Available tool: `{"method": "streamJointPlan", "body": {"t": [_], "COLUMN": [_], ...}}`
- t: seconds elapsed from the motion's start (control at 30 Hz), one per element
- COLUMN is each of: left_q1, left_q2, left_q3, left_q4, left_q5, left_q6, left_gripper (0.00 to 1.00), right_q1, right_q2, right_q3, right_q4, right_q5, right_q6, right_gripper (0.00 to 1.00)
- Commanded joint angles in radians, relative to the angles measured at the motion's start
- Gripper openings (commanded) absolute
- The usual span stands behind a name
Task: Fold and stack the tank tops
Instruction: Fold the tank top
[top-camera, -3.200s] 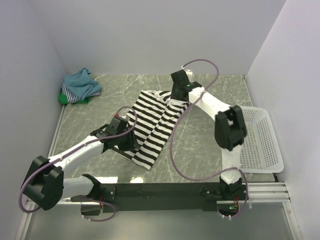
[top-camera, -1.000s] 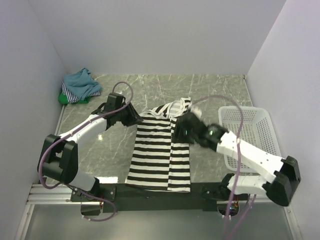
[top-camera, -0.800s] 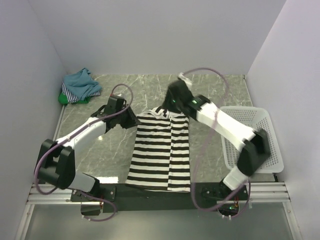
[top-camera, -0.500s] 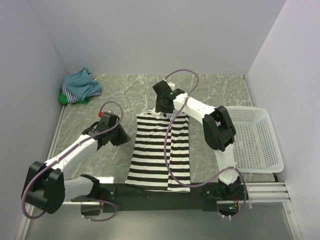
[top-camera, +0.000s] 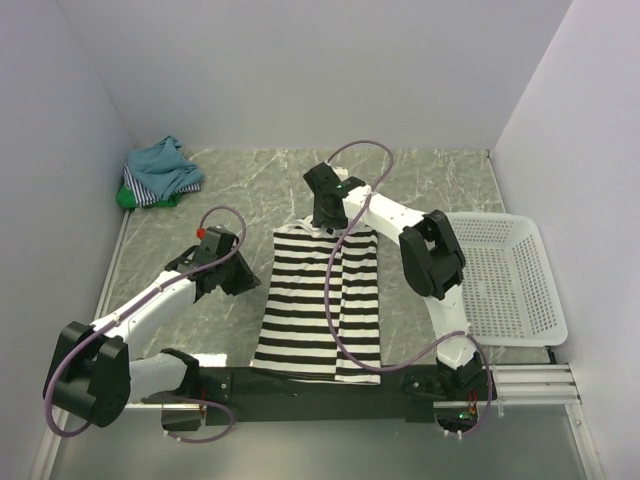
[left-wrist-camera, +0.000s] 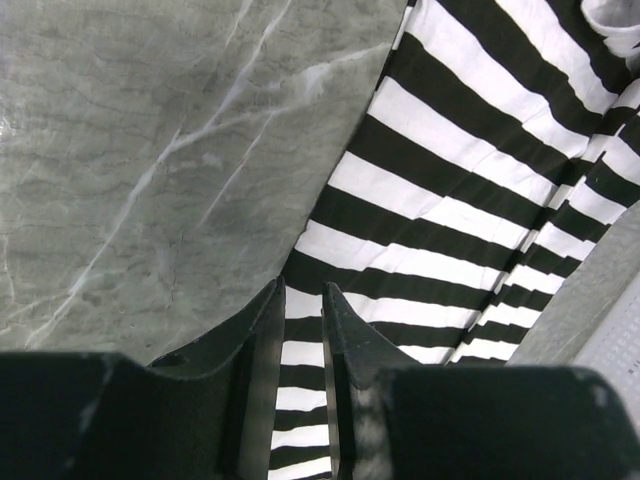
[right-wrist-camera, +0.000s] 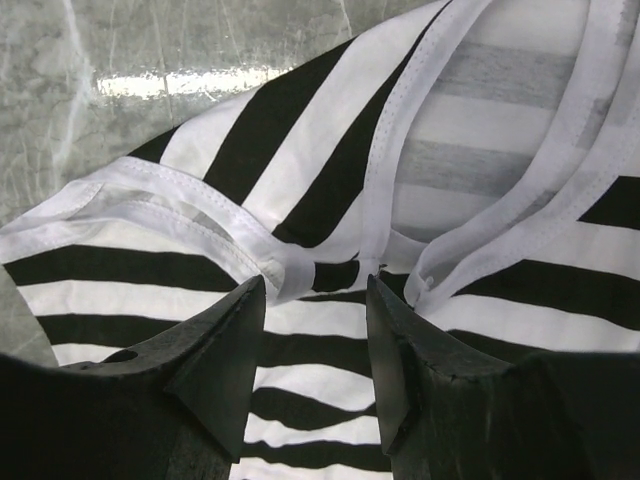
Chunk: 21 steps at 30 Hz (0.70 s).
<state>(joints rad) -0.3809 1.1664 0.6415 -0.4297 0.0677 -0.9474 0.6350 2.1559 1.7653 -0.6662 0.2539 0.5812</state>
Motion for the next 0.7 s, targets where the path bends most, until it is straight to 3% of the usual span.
{"method": "streamJointPlan", "body": {"t": [0.0, 0.13, 0.23, 0.27, 0.4, 0.67], "left_q1": [0.004, 0.004, 0.004, 0.005, 0.005, 0.007], "left_q2": [0.013, 0.019, 0.022, 0.024, 0.026, 0.039], "left_q3": [0.021, 0.024, 0.029, 0.029, 0.024, 0.017], "left_q4": [0.034, 0.035, 0.037, 0.037, 0.042, 0.057], "left_q5": [0.023, 0.024, 0.024, 0.027, 0.027, 0.038], "left_q6": [0.012, 0.019, 0.021, 0.021, 0.022, 0.039], "left_gripper": [0.27, 0.26, 0.26, 0.27, 0.26, 0.27], "right_q1": [-0.005, -0.006, -0.005, -0.006, -0.006, -0.001], "right_q2": [0.035, 0.042, 0.045, 0.054, 0.056, 0.005], "right_q3": [0.051, 0.053, 0.052, 0.063, 0.079, 0.078], "right_q4": [0.008, 0.000, 0.010, -0.001, -0.012, 0.109], "right_q5": [0.024, 0.025, 0.024, 0.028, 0.048, 0.085], "right_q6": [-0.015, -0.012, -0.012, -0.011, -0.014, -0.058], "right_gripper": [0.52, 0.47, 0.34, 0.24, 0.02, 0.00]}}
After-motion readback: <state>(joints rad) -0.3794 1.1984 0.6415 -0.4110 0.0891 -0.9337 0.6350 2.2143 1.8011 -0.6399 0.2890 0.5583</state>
